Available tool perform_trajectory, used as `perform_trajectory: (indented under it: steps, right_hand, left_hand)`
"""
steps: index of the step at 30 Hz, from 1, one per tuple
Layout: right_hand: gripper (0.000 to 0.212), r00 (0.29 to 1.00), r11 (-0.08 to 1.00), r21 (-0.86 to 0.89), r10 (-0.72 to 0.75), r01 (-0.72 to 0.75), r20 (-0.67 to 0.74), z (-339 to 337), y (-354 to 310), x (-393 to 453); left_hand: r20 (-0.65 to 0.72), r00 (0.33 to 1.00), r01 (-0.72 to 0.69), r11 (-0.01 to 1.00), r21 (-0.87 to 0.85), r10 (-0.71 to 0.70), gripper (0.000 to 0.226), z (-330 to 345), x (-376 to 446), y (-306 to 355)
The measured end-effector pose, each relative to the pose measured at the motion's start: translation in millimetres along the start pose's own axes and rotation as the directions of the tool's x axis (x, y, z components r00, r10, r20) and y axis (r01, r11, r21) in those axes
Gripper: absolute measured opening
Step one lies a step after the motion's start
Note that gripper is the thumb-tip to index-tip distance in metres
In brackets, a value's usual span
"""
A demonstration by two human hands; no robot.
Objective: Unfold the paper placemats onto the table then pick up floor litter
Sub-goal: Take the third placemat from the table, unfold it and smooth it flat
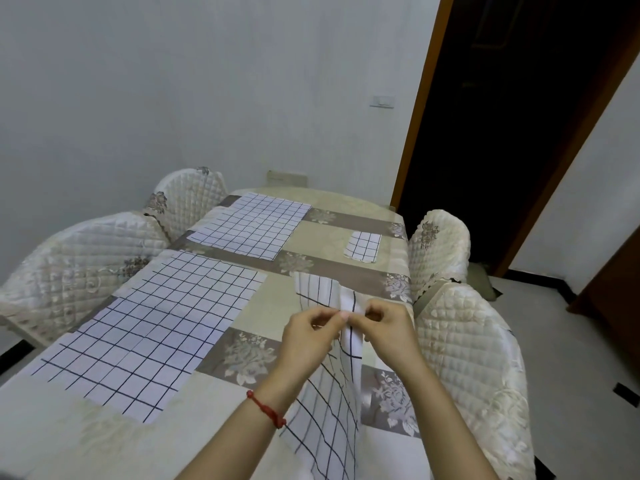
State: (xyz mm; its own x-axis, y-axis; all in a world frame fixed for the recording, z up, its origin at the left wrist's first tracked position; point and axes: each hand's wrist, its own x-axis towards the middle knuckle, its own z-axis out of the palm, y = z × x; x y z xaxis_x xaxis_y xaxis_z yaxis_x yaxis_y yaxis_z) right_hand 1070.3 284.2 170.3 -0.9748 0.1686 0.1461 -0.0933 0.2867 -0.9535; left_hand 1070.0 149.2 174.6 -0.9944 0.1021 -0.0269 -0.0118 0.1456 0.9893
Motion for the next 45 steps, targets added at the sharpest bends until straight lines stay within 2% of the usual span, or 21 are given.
perform_trajectory:
  steps: [7, 10, 14, 18, 24, 28, 32, 37, 41, 45]
  right_hand:
    - [0.03, 0.997, 0.997, -0.08, 0.0, 0.007, 0.081, 8, -4, -2]
    - [0.031, 0.993, 0.995, -0.099, 0.003, 0.008, 0.117, 10, -1, -2]
    - [0.028, 0.983, 1.0, -0.027, 0.013, -0.008, 0.181, 9, 0, -4]
    - [0.027, 0.987, 1.0, -0.003, -0.015, 0.016, 0.161, 6, -1, -3]
    - [0.028, 1.0, 1.0, -0.025, 0.0, -0.001, -0.012, -7, 8, 9]
    - [0.025, 0.994, 0.992, -0.123, 0.021, -0.034, -0.112, -24, 13, 32]
    - [0.031, 0.979, 0.967, -0.23, 0.064, -0.109, -0.193, -36, 17, 65]
    - [0.035, 0.974, 0.929, -0.334, 0.094, -0.161, -0.207, -43, 9, 105]
    - [0.03, 0.965, 0.945, -0.315, 0.005, -0.09, -0.262, -54, -8, 128]
    - [0.022, 0.916, 0.979, -0.205, -0.079, -0.003, -0.392, -65, -18, 141]
  left_hand:
    - [0.042, 0.994, 0.106, 0.973, -0.204, -0.1, 0.016, -2, -3, 7]
    - [0.027, 0.991, 0.136, 0.956, -0.26, -0.133, 0.025, -3, -3, 8]
    - [0.037, 0.991, 0.131, 0.956, -0.261, -0.126, 0.015, -7, 0, 4]
    - [0.005, 0.996, 0.086, 0.96, -0.268, -0.087, 0.017, -11, 5, -3]
    - [-0.168, 0.98, 0.063, 0.968, -0.244, -0.106, 0.023, -33, 24, -17]
    - [-0.267, 0.955, 0.071, 0.975, -0.209, -0.127, 0.019, -64, 41, -30]
    - [-0.344, 0.931, 0.06, 0.98, -0.189, -0.123, 0.022, -94, 61, -34]
    - [-0.411, 0.905, 0.05, 0.987, -0.154, -0.11, 0.019, -125, 93, -28]
    - [-0.467, 0.883, -0.017, 0.993, -0.114, -0.039, 0.017, -153, 117, -11]
    - [-0.488, 0.866, -0.152, 0.987, -0.047, 0.11, 0.021, -174, 118, 12]
